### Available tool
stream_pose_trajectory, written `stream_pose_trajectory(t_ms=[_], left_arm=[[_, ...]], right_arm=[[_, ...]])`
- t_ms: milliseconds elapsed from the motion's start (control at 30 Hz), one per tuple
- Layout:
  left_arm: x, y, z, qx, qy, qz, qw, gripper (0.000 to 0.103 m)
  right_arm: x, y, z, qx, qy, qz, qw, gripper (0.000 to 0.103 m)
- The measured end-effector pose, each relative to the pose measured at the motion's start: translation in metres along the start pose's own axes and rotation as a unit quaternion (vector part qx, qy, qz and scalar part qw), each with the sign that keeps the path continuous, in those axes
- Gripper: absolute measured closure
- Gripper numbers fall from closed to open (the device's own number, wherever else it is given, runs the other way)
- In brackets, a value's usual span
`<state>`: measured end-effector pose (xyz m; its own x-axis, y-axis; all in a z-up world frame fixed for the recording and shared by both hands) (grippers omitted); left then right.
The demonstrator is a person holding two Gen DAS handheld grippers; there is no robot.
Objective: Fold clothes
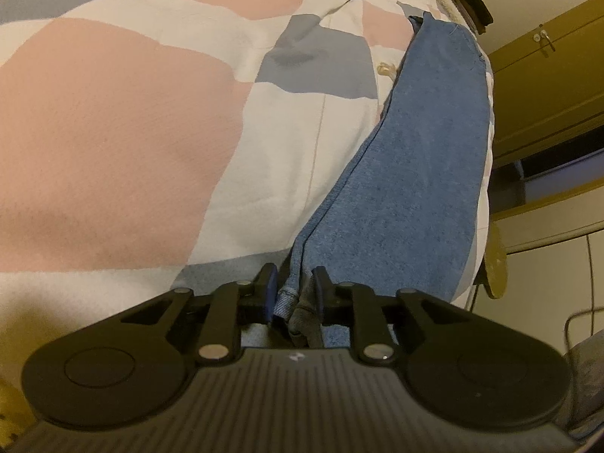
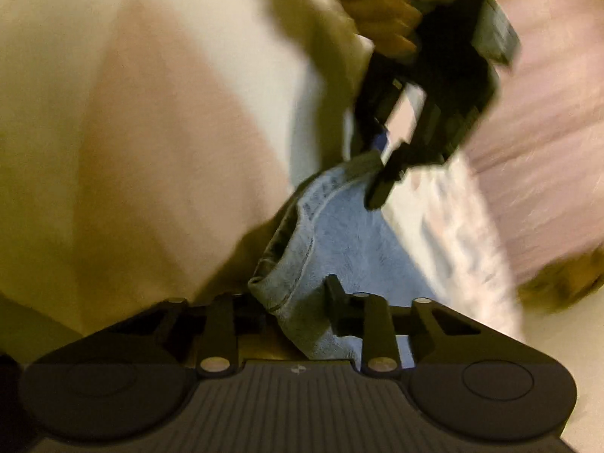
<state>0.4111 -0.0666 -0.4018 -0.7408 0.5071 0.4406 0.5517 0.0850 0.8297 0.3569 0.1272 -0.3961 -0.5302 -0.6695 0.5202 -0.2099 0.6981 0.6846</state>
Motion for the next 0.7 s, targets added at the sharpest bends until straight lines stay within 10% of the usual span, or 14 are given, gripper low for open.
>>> stream_pose_trajectory(t_ms=[133, 333, 433, 700], left_arm=[[0.004, 0.011, -0.008, 0.014, 0.043, -0.015, 0.9988, 0.093], [0.030, 0.044, -0.072, 0.098, 0.117, -0.027, 0.9879, 0.097], [0.063, 0.054, -0.131, 0.146, 0.100, -0.070, 0.9817, 0.094], [0.174, -0.039, -0.231, 0.165, 0.079, -0.117, 0.9762, 0.084]], right_arm=[[0.066, 0.013, -0.012, 0.005, -0.178, -0.139, 0.974, 0.080], [0.213, 0.006, 0.023, -0.001, -0.431, -0.270, 0.861, 0.082], [0.291, -0.011, 0.068, -0.004, -0.512, -0.286, 0.810, 0.083], [0.476, -0.075, 0.256, -0.037, -0.608, -0.224, 0.761, 0.082]])
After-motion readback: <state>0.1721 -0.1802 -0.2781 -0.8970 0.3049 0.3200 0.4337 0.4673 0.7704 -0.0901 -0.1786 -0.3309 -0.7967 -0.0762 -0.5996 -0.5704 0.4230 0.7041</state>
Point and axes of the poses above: each gripper's, at about its wrist camera, not at the fingertips, and y roughly against the way its jaws point, x to its right, z to its underside, the point moved 8 cm from there along -y, roughly the way its jaws point, and after that the axes turned 12 degrees about -y, right-handed, at the moved point
